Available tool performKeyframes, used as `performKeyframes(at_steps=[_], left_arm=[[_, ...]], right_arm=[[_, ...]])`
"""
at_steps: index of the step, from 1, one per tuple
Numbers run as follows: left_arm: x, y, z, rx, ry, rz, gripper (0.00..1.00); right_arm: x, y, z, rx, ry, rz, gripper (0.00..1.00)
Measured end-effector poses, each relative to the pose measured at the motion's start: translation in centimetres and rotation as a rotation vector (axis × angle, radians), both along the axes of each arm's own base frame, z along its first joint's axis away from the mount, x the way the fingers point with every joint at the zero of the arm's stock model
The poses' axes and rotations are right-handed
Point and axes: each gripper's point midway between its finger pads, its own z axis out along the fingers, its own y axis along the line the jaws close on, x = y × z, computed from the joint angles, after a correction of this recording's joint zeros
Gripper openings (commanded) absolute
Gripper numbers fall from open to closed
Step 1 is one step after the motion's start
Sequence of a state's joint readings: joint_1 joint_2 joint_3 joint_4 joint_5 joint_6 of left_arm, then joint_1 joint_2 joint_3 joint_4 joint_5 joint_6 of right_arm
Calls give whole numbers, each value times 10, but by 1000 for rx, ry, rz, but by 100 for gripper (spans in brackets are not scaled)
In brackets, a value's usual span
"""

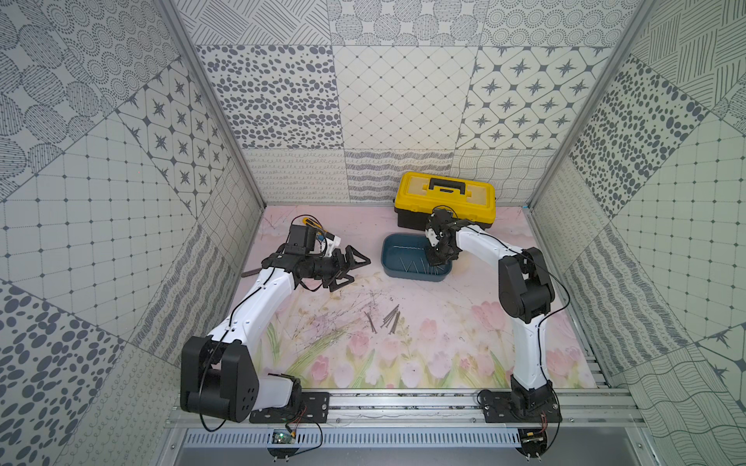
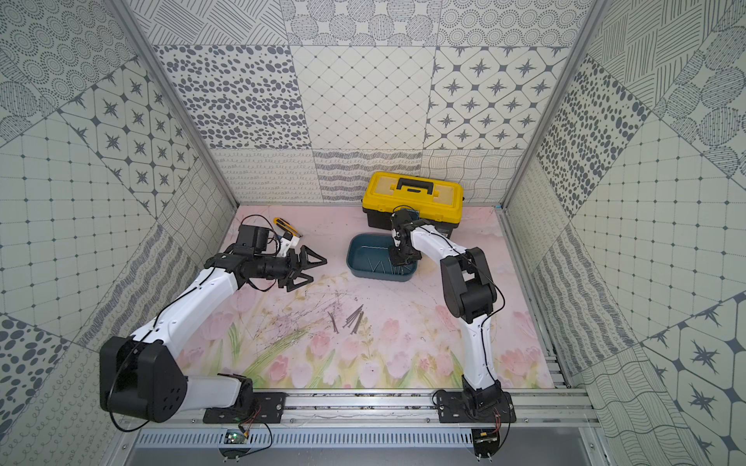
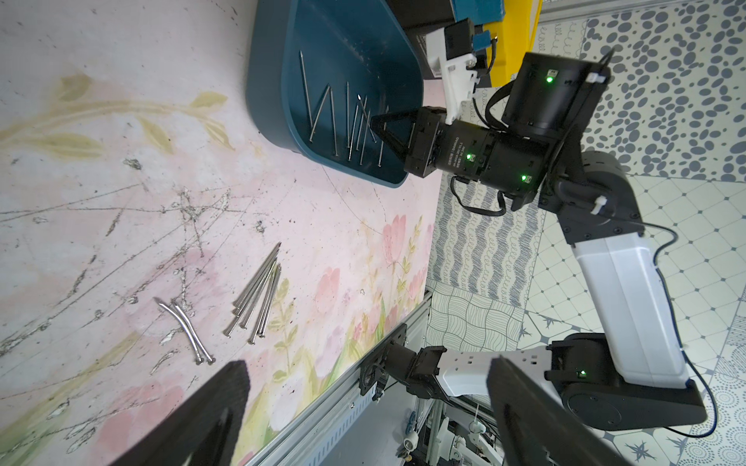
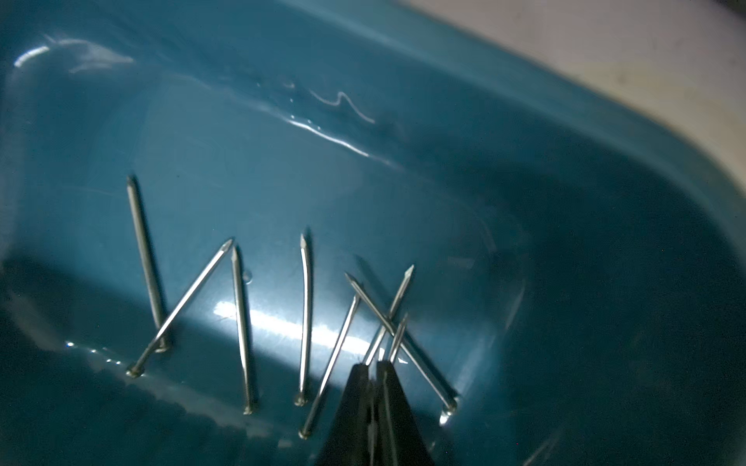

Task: Put the nails on the desktop into the storage box
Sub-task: Place the nail in the storage box.

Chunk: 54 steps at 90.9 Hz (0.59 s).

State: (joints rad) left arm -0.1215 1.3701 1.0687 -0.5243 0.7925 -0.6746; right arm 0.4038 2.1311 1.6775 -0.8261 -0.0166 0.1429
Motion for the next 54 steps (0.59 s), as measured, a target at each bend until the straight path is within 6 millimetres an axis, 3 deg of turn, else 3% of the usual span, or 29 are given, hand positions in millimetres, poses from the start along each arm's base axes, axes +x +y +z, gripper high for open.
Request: performKeyframes(at_steps=[10,27,41,48,54], left_arm=[[-3,0,-2,2,4,-2,97],[-9,-1,-7,8,4,-14,95],[-17,-8,-8,30,-7,-49,95],[-22,-17,-6,68,-35,-89,95],[-26,-24,-4,108,-63,-128,93]], right_arm=[[-2,-1,-1,5,2,-17,39],[-7,-2,26,28,-41,-13,42],[-10,2,83,101,-148,-2,46],[-13,5,120,153,-226,2,56],[-19,7,152,196,-292,5,71]])
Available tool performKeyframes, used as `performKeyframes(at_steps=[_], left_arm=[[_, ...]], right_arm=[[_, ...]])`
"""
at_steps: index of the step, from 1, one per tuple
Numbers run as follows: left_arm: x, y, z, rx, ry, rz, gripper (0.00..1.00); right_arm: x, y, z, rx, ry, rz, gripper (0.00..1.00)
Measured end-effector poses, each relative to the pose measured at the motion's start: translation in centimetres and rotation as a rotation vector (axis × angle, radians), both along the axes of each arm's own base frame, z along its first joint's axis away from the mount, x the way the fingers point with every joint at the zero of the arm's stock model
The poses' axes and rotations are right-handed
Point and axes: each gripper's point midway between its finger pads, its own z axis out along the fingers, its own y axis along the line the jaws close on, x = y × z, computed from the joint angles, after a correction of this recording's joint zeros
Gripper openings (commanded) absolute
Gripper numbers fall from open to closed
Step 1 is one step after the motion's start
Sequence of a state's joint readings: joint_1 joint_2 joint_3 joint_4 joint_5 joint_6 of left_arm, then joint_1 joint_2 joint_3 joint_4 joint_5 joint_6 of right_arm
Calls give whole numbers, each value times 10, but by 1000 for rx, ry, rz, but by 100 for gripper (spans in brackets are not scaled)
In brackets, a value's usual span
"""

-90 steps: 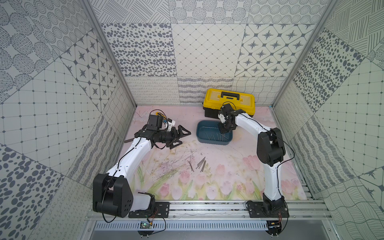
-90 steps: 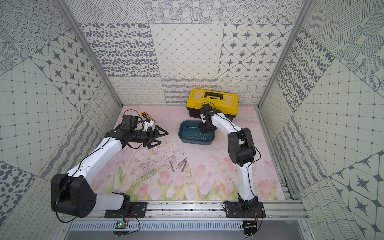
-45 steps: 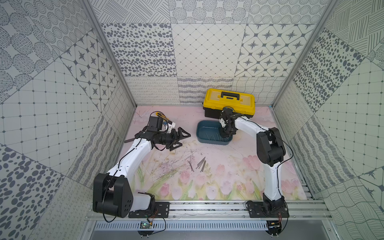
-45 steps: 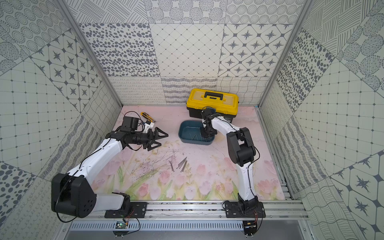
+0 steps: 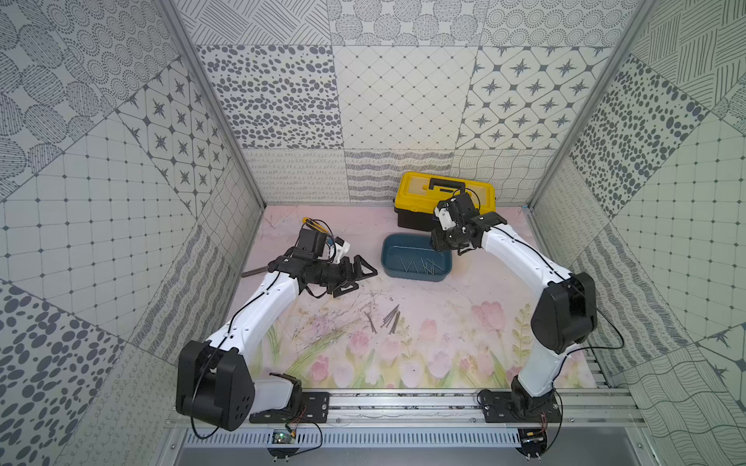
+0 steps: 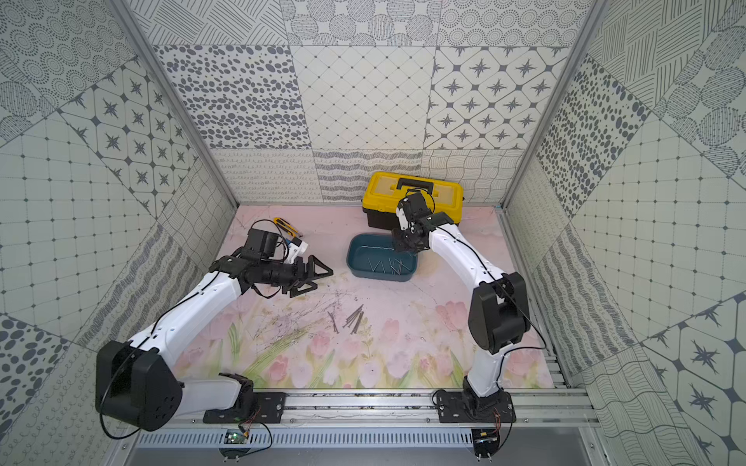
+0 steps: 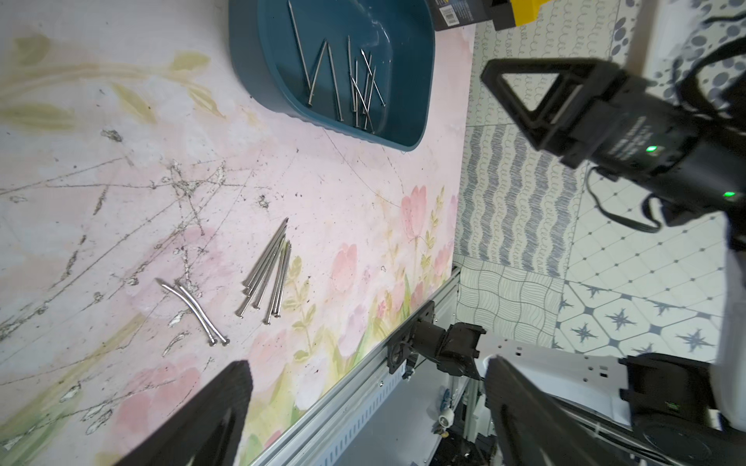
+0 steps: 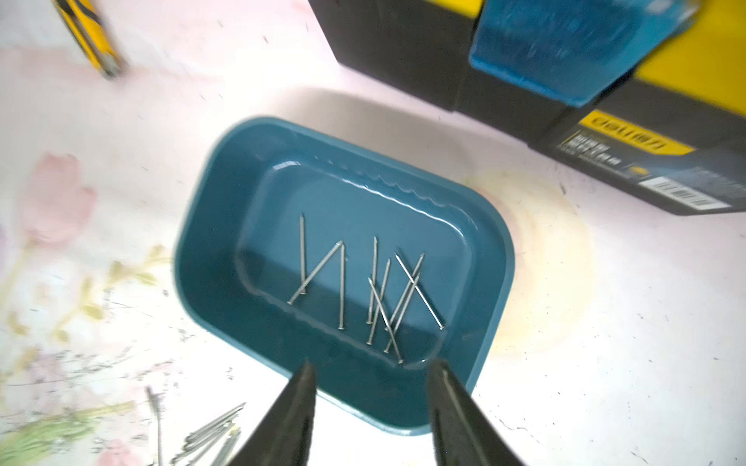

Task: Put the nails on the desktop into the storage box
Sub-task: Place the nail in the storage box, then pick up the nail from the center of the board.

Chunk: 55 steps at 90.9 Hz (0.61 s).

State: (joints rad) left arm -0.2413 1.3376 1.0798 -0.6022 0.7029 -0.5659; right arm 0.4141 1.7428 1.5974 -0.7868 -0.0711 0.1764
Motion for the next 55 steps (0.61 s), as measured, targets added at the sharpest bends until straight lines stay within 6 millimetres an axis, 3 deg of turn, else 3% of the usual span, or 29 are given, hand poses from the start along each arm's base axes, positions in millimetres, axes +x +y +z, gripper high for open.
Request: performKeyframes(at_steps=[8,16,39,55], left_arm=[[-7,-9,-2,63,-35,-51,90],[-16,-12,-11,136,-45,-85,87],[-45,-6,-47,320,6,-129,82],[-72,9,-80,406,110,-102,68]], right_arm=[[-13,0,31,75,-57,-25,90],[-32,2,41,151,-54,-29,96],[-90,7,25,308,111,-66,97],[-122,6,61,423,86,-50,97]])
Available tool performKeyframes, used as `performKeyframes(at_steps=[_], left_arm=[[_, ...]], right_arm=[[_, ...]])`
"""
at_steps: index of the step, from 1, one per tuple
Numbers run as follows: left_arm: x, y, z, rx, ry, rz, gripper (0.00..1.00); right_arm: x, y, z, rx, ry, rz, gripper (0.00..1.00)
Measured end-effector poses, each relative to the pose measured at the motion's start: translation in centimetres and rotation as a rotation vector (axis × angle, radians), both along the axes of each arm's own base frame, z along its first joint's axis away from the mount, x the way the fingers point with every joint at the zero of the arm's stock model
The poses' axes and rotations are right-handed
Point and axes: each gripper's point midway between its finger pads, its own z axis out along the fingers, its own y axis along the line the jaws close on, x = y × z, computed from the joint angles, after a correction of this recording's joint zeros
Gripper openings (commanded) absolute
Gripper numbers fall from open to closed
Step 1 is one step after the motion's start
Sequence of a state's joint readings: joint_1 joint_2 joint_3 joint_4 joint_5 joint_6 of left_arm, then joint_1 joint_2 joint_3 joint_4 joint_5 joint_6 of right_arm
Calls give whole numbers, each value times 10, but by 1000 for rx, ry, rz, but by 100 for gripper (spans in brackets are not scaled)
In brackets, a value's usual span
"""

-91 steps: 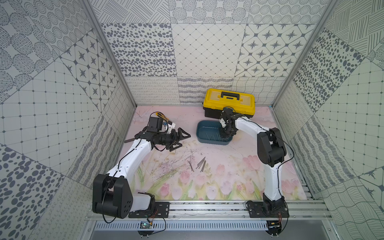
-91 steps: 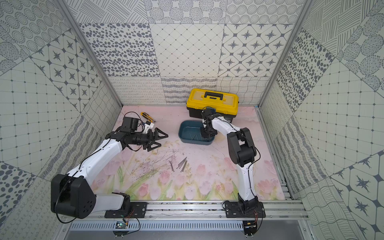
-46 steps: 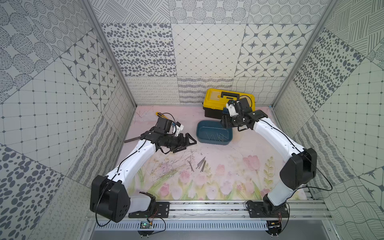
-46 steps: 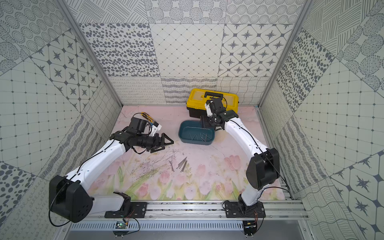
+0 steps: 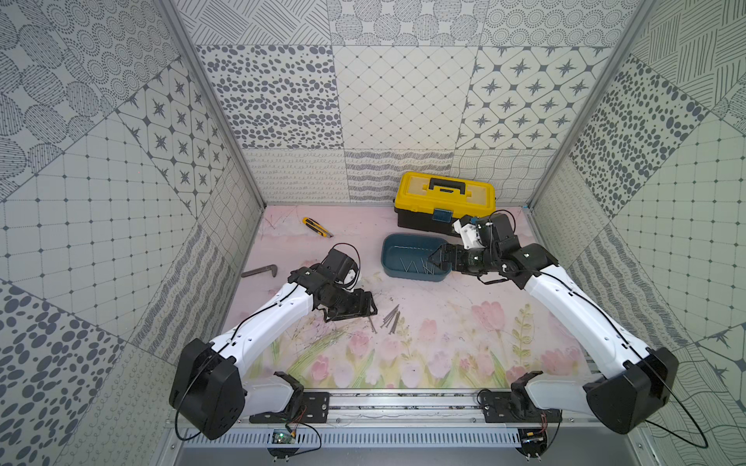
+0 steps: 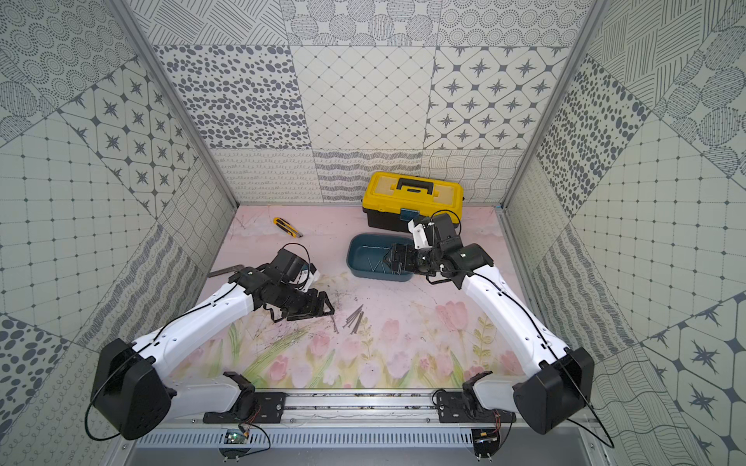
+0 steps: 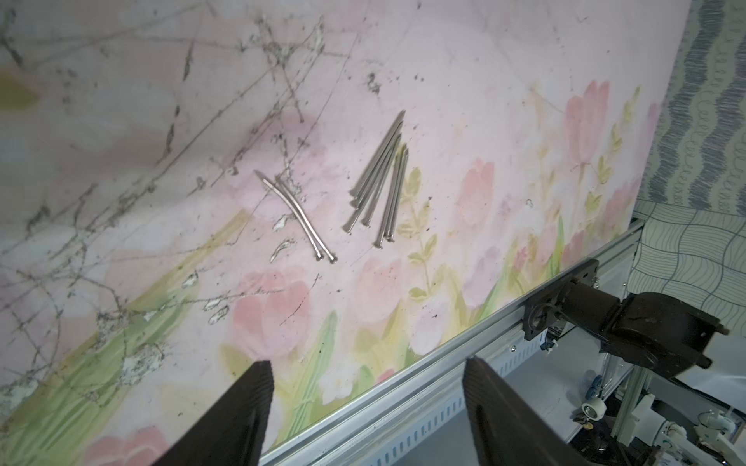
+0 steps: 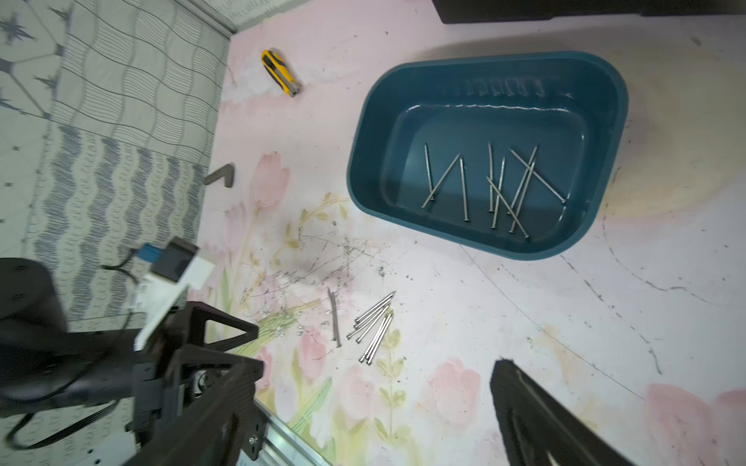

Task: Put the nails on the desktop into the storage box
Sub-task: Pick up the nail from the center of the board.

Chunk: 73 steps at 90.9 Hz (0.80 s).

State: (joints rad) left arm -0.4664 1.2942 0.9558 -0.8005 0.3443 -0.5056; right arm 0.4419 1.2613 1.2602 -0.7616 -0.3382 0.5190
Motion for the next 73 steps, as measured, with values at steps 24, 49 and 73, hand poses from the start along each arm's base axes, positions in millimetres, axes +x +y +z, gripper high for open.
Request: performKeyframes(at_steps=[24,49,73], left_arm=[[-33,15,-41,96,148,90,51],[-43,16,-60,136,233,157,44],[-35,4,-72,175,265,159,44]], right_arm=[[-35,24,-6,17,22,54,91],[-56,42,-51,-83,102,99,86],[-56,43,-55,-77,115,78,86]])
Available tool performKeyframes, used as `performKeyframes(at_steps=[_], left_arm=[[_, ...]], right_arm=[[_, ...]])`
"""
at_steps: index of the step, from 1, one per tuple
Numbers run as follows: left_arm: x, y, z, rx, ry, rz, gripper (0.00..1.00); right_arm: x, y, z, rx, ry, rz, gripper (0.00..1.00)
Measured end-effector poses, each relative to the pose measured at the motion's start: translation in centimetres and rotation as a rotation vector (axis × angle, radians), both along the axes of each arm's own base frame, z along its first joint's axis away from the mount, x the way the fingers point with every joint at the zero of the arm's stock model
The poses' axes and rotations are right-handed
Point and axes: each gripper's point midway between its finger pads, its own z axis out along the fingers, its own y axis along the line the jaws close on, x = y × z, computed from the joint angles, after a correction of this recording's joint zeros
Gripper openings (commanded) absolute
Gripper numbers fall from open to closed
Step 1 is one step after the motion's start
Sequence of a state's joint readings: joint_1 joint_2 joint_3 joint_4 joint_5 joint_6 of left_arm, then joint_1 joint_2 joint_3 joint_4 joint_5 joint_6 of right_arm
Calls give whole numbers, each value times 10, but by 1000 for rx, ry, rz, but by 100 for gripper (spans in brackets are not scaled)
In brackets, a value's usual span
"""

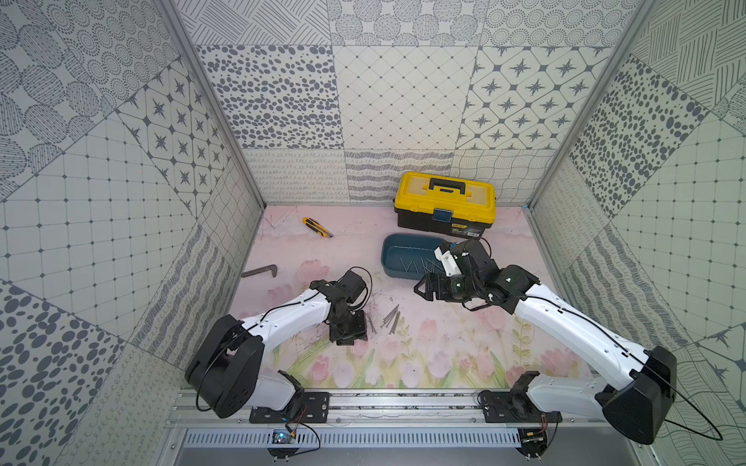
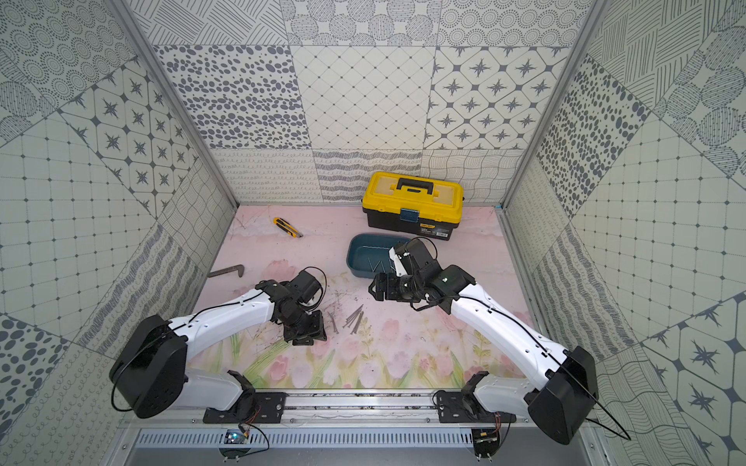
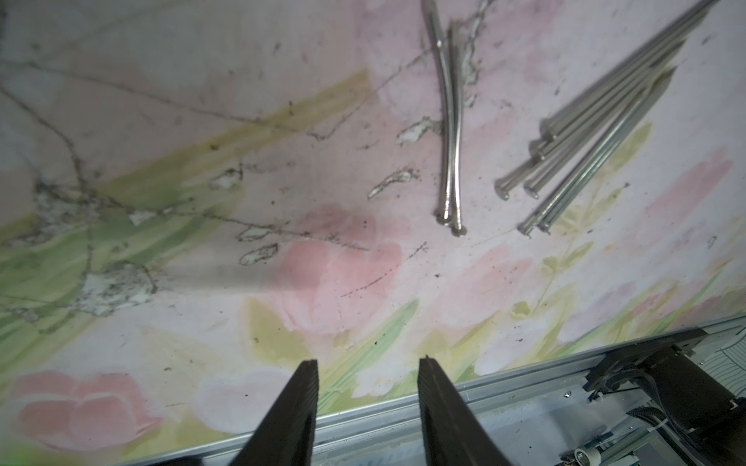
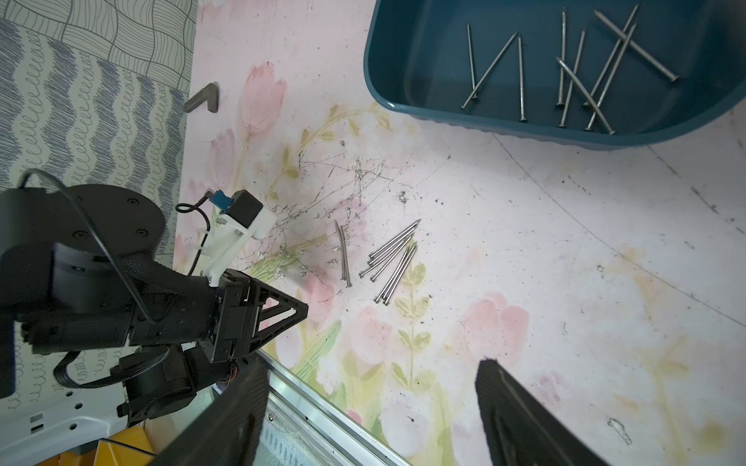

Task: Put the nails on the desktop into the storage box
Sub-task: Pick up the nail from the center of the board.

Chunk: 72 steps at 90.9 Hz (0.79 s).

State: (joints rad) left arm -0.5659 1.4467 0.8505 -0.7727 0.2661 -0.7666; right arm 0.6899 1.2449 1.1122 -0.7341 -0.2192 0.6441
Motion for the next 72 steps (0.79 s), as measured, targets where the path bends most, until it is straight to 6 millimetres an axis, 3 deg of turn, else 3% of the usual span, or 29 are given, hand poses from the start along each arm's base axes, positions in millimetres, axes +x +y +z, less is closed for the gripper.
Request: performKeyframes(at_steps=[52,72], left_arm=[[21,-30,-25,46,43,-43,46],[26,-32,-32,74,59,-46,42]], right_arm=[[3,-1,5,8,-24,-11,87],[2,-2,9,11,-37,-8,88]])
